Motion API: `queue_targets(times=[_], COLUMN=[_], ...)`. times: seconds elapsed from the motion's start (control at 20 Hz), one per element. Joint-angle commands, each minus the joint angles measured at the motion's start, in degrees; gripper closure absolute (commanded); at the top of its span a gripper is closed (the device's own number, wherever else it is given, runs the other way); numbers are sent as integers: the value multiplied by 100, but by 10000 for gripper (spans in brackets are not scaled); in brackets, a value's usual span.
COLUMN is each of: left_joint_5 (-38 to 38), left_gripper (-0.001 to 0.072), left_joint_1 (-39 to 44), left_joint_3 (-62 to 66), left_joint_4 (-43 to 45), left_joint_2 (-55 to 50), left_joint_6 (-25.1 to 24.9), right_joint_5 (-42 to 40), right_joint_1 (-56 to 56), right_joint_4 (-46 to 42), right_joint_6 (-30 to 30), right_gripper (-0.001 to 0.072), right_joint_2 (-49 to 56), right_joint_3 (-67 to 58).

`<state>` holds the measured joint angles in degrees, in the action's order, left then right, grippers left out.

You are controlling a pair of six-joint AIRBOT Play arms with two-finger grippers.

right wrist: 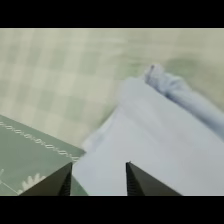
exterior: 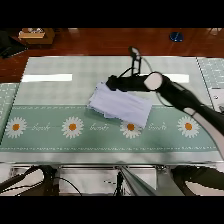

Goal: Fold the shirts.

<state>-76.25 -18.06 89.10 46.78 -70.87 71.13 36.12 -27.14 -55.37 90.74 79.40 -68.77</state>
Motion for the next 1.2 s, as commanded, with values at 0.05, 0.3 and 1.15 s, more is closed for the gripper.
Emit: queue_targets(times=[0.05,0.3,1.15], left_joint_5=[9,0,-57], left_gripper=[679,304,305], left_joint_1=[0,0,0], left_joint_3=[2,-2,-11], left_joint_4=[7,9,190], left_joint_2=[-28,-98,-111], left_joint_6=[0,-149,-146], right_joint_5=[2887,4063,-289], right_joint_1=[1427,3418,1751], right_joint_4=[-3152,-4308,3864], right_joint_6=[256,426,-2090], right_gripper=[298,327,631], right_joint_2=[-1174,-1762,-223], right_joint_3=[-2,1169,3521])
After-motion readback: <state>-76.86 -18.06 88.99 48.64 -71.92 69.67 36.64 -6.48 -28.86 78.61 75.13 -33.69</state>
